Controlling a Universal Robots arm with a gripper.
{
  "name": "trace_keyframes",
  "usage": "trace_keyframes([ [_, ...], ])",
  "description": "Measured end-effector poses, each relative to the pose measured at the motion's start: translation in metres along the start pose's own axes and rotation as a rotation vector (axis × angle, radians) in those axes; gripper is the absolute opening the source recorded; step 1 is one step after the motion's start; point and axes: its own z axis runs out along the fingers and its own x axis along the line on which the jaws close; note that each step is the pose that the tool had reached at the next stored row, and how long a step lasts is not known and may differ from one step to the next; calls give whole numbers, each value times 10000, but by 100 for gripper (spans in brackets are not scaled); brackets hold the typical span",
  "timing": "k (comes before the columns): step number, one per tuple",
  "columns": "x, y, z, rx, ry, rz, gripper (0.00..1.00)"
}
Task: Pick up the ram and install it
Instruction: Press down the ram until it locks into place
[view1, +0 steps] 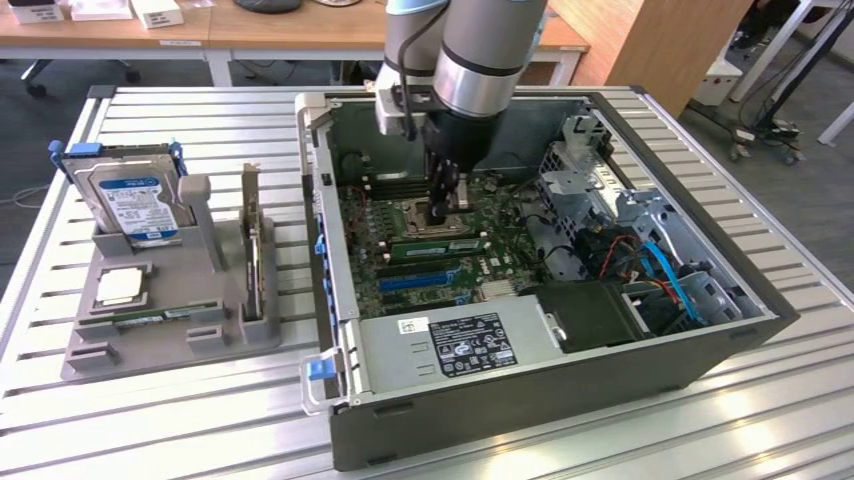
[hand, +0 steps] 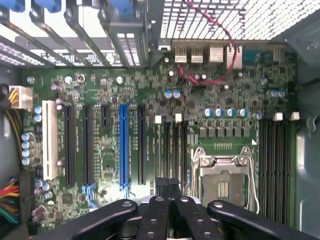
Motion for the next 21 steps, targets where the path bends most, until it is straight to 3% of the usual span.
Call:
trace_keyframes([
  [11,5,186,17,1,-2,1,10],
  [21,48,192,16,0,0,0,10],
])
